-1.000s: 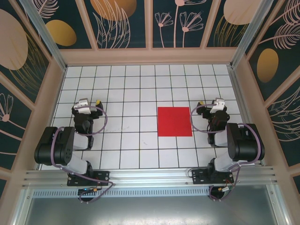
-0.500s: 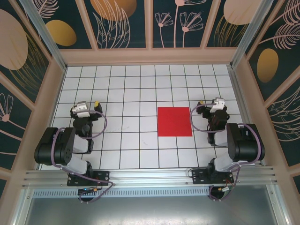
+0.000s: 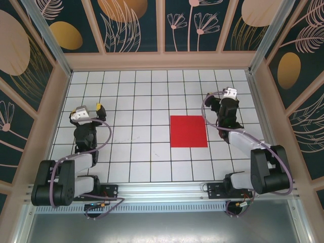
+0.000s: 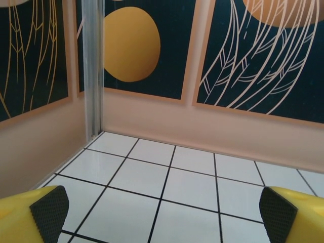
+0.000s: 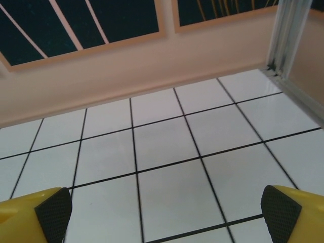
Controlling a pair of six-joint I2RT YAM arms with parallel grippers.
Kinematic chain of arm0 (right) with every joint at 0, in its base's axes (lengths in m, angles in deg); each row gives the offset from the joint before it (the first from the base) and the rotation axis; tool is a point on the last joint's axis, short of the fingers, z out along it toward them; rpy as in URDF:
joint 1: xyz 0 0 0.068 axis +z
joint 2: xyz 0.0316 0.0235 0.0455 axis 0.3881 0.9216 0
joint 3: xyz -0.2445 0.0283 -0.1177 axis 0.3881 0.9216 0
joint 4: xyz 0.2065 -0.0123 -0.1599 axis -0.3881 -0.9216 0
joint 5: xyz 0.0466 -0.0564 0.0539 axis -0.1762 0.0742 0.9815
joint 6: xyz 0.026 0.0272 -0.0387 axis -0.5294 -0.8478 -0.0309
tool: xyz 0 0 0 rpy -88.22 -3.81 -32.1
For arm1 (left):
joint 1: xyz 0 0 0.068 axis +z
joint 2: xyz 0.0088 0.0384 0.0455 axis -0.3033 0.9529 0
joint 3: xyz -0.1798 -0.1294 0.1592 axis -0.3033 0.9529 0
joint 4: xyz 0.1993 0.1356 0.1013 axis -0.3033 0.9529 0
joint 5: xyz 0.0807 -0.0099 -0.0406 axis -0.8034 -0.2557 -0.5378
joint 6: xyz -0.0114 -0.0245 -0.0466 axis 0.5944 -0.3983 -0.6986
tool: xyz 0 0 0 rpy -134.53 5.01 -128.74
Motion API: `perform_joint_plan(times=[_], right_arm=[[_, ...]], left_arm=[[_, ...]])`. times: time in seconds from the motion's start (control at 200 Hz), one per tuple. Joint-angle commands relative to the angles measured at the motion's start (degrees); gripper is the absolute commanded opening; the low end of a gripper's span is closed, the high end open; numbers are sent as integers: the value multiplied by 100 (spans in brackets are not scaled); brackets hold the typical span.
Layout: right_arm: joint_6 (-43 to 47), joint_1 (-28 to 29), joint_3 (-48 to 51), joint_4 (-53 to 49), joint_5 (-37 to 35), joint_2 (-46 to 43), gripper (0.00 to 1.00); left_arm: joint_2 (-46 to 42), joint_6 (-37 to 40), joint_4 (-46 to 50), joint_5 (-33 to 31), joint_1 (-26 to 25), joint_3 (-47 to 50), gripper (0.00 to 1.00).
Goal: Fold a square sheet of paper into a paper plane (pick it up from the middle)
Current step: Move the square sheet of paper to the center of the table.
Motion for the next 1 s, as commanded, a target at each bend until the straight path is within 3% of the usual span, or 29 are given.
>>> perform_joint_plan(times=[0.0,0.21,0.385,0.555,0.856,0.996], right_arm=[[-913,189,-583,-2016,764,266,99],[-1851,1001,-1271,-3561,464,1030,93],[-2535,1615,-1495,-4003,293,1492,92],[-2820,1921,-1679,-4363,7,1799,93],[-3214,2026,-1585,-4165,569,2138,93],[-3170,2132,-1797,-4113,595,2432,93]], left_arm=[[-335,-777,1608,61,47,-530,99],[-363,-1975,3015,987,48,-1369,99],[-98,-2319,3684,1573,47,-1818,98],[28,-2399,3918,1750,47,-1955,98],[-90,-2462,4013,1588,53,-1851,99],[-15,-2397,4006,1837,47,-1861,99]])
